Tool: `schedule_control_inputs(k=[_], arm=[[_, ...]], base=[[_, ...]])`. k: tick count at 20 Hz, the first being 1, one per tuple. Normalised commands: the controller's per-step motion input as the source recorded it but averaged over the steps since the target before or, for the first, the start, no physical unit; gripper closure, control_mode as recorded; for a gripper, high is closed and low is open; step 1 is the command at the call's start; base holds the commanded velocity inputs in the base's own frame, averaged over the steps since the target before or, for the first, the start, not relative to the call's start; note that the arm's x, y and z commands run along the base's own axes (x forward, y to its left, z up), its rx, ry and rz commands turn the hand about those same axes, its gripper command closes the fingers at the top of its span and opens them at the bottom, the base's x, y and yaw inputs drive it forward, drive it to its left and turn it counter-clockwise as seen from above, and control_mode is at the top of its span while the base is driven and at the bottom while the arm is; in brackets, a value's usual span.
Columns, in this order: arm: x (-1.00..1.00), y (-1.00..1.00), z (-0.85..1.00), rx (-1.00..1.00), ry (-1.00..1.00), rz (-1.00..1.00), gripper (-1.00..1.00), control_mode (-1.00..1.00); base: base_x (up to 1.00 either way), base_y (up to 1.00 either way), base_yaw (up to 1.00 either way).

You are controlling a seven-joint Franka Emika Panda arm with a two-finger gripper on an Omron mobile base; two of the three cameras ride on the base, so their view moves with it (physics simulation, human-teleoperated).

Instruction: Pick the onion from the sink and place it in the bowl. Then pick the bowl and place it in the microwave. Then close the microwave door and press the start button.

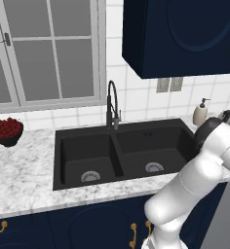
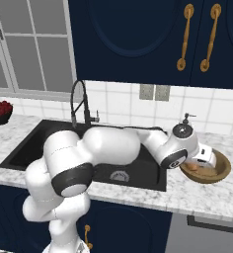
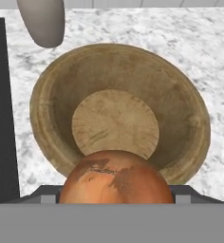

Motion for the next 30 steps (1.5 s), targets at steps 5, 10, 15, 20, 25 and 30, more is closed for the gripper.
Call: schedule_control_inputs(k=[5,10,15,20,25,30], arm=[[0.17,-0.07,-0.29,0.00,0.05,0.00,1.00,-1.00],[0.05,-0.12,-0.13,0.01,0.00,0.00,1.00,-1.00],[0.44,-0.22,0.01,0.08,-0.04,0.00,-1.00,-1.00],[0.65,-0.03,-0.14,0.04,-0.06,0.01,-1.00,-1.00],[-0.04,0.19,-0.14,0.00,-0.01,0.01,-1.00,-1.00],[-0.48,0.53,0.05,0.00,-0.08,0.00,-1.00,-1.00]], base=[[0.00,0.00,0.00],[0.00,0.00,0.00],[0.00,0.00,0.00],[0.00,0.00,0.00],[0.00,0.00,0.00],[0.00,0.00,0.00]])
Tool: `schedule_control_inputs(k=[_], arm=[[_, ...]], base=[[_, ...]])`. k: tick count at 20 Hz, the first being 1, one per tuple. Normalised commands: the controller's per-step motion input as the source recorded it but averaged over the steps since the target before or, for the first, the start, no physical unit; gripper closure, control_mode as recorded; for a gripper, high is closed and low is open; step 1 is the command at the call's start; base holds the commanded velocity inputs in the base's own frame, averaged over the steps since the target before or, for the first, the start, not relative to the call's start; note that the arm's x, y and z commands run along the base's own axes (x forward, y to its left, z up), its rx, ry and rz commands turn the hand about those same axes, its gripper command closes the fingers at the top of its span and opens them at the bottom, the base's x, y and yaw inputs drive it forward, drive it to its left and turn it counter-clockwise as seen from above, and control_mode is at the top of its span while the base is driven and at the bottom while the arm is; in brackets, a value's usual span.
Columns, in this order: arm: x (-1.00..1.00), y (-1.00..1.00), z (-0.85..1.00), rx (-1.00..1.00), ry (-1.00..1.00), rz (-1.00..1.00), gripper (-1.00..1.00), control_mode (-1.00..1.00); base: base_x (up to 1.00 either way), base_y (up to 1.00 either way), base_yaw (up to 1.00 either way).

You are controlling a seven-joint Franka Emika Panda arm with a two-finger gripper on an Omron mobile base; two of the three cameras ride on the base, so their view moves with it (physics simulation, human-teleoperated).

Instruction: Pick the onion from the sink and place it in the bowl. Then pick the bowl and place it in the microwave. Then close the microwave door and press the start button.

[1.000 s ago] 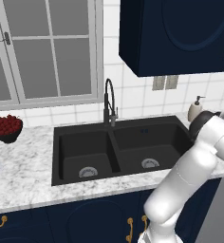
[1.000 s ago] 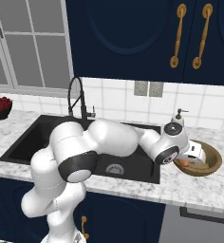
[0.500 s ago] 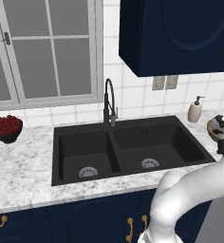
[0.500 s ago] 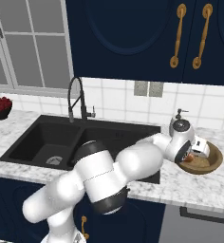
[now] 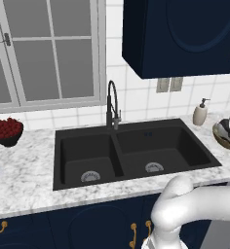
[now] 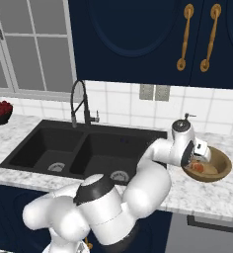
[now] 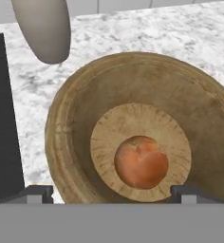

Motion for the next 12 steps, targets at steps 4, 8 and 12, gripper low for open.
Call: schedule_control_inputs(k=[4,8,12], arm=[[-0.37,0.79,0.01,-0.09,-0.02,0.00,-1.00,-1.00],[0.53,0.14,0.00,-0.06,-0.06,0.00,-1.00,-1.00],[0.59,0.00,0.01,0.00,0.10,0.01,-1.00,-1.00]], base=[[0.00,0.00,0.00],[0.00,0.00,0.00],[0.00,0.00,0.00]])
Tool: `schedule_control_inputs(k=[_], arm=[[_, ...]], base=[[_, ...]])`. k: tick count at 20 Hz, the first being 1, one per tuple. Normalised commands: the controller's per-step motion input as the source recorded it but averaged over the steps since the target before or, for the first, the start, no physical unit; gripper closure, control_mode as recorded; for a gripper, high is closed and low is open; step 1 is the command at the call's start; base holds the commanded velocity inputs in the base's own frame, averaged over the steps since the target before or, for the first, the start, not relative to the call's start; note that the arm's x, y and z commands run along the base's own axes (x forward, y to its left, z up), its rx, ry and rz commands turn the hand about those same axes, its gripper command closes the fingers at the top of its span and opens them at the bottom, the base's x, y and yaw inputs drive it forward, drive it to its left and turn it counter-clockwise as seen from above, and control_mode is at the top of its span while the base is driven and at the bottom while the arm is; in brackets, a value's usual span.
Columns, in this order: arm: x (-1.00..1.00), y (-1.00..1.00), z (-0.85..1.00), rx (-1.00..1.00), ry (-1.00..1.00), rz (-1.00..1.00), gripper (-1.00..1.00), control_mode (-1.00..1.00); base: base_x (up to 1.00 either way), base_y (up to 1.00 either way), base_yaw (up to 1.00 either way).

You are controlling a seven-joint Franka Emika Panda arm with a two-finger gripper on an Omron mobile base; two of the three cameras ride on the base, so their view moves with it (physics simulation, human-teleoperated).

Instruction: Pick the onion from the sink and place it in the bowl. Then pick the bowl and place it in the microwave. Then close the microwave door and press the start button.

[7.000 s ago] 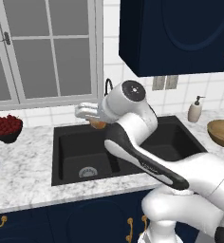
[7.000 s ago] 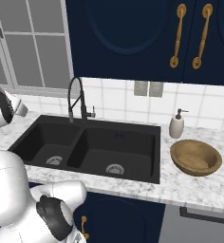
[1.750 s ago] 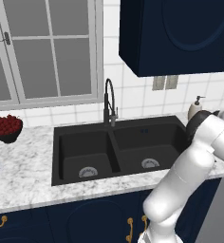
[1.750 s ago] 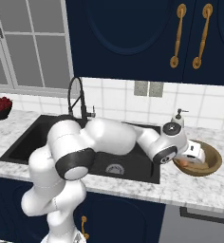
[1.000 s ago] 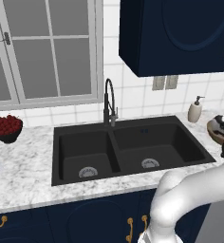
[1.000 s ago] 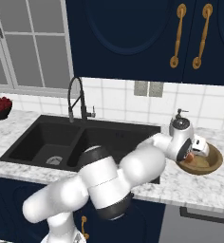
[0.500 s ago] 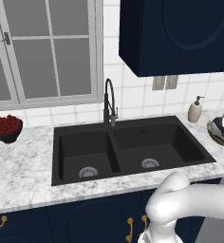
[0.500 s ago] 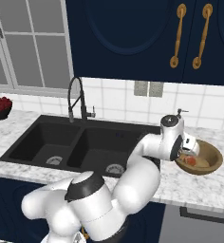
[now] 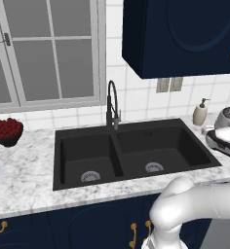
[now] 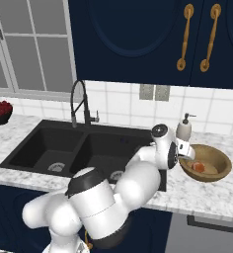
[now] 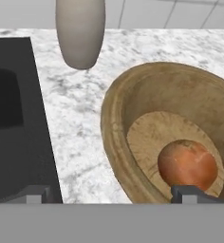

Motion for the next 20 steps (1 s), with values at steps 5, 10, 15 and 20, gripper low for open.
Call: schedule_control_inputs(k=[5,10,15,20], arm=[[0.03,0.00,0.20,-0.02,0.15,-0.03,-1.00,-1.00],[0.21,0.03,0.00,-0.11,0.18,-0.09,-1.00,-1.00],[0.21,-0.08,-0.09,-0.01,0.08,0.00,-1.00,-1.00],[0.12,-0.35,-0.06,0.01,0.12,0.00,-1.00,-1.00]], base=[[0.00,0.00,0.00],[0.00,0.00,0.00],[0.00,0.00,0.00],[0.00,0.00,0.00]])
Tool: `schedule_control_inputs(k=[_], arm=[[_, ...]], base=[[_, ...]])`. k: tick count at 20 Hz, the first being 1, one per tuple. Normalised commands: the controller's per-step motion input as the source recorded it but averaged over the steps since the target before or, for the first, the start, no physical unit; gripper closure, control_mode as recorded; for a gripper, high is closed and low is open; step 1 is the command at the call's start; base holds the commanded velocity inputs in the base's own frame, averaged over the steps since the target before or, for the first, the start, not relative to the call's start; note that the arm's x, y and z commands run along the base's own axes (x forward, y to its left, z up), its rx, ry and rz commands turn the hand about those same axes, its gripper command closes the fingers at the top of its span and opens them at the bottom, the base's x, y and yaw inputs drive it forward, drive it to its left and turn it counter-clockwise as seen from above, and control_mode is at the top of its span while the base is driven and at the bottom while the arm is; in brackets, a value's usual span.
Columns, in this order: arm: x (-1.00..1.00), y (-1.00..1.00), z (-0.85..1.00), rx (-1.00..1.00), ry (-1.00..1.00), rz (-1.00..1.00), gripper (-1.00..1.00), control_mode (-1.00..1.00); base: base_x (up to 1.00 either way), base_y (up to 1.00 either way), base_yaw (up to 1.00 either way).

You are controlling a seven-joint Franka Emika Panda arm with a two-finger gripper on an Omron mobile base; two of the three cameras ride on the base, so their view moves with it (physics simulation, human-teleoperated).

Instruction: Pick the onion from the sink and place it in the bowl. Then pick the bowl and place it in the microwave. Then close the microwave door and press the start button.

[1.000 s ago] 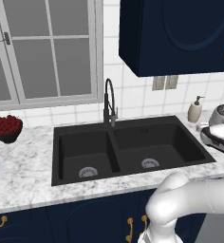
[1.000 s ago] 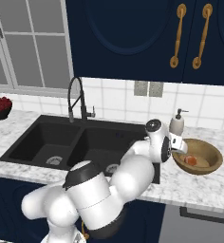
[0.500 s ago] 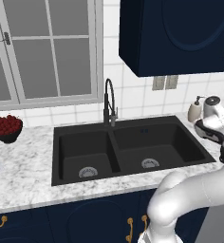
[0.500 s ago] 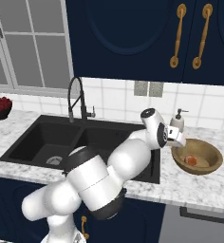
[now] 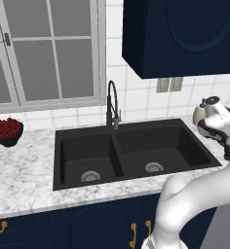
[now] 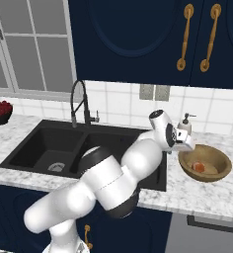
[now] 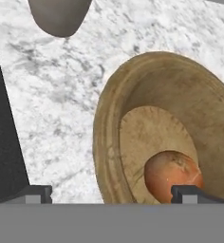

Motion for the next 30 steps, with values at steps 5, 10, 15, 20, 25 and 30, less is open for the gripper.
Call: schedule_control_inputs(k=[5,10,15,20,25,30], arm=[[0.13,-0.13,-0.19,0.00,0.14,0.00,-1.00,-1.00],[0.18,-0.10,-0.36,0.00,0.11,0.00,-1.00,-1.00],[0.18,-0.20,-0.29,0.00,0.09,0.00,1.00,-1.00],[0.00,-0.07,-0.23,0.00,0.06,0.00,1.00,-1.00],[0.00,-0.06,-0.17,0.00,0.09,0.00,1.00,-1.00],[-0.10,0.00,0.00,0.00,-0.02,0.01,1.00,-1.00]], base=[[0.00,0.00,0.00],[0.00,0.00,0.00],[0.00,0.00,0.00],[0.00,0.00,0.00],[0.00,0.00,0.00],[0.00,0.00,0.00]])
